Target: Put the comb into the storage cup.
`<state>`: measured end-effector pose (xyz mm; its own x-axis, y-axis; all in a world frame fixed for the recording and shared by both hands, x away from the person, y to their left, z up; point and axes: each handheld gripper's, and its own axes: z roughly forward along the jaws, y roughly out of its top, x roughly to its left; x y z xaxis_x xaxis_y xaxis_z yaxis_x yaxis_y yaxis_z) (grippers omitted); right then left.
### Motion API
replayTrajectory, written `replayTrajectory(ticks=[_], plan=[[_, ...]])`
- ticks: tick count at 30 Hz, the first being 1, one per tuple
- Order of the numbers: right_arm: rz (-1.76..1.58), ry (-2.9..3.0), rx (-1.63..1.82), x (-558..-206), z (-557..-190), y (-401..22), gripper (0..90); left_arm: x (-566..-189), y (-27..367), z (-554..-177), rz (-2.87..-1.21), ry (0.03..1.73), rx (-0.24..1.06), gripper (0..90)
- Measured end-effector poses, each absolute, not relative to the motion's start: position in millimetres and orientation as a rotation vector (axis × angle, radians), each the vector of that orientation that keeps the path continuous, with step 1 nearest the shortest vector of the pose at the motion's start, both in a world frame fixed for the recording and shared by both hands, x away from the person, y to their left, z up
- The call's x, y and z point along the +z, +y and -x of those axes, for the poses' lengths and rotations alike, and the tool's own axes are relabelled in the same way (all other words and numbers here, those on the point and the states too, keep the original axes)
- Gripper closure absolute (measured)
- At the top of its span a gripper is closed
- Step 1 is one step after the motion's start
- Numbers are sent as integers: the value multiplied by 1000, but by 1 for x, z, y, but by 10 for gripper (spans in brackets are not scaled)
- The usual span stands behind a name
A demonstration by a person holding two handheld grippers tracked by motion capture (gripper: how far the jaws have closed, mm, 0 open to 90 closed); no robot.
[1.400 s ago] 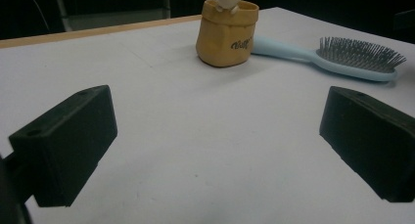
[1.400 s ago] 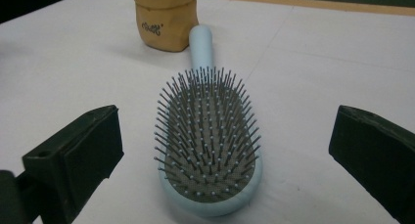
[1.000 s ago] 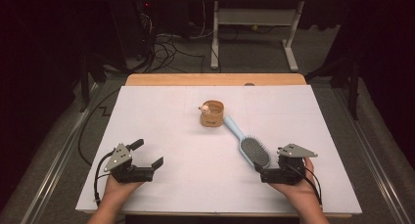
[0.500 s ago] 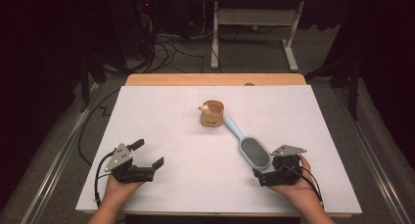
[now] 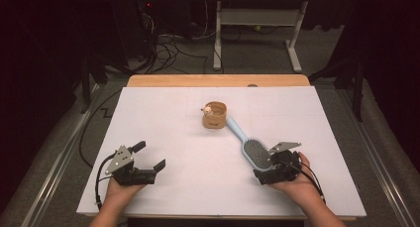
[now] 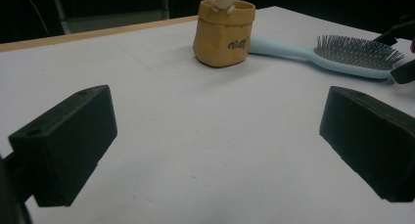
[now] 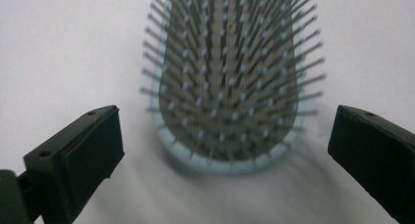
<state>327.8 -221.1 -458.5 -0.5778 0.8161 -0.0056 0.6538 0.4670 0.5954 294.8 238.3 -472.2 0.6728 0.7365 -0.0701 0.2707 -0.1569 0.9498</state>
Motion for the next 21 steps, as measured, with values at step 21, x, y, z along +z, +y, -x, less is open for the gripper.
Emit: replayTrajectory(ticks=[21], plan=[[-1236,2498,677,-458,-370,-200,17,-473,237,-296,-1729,816,498,12]])
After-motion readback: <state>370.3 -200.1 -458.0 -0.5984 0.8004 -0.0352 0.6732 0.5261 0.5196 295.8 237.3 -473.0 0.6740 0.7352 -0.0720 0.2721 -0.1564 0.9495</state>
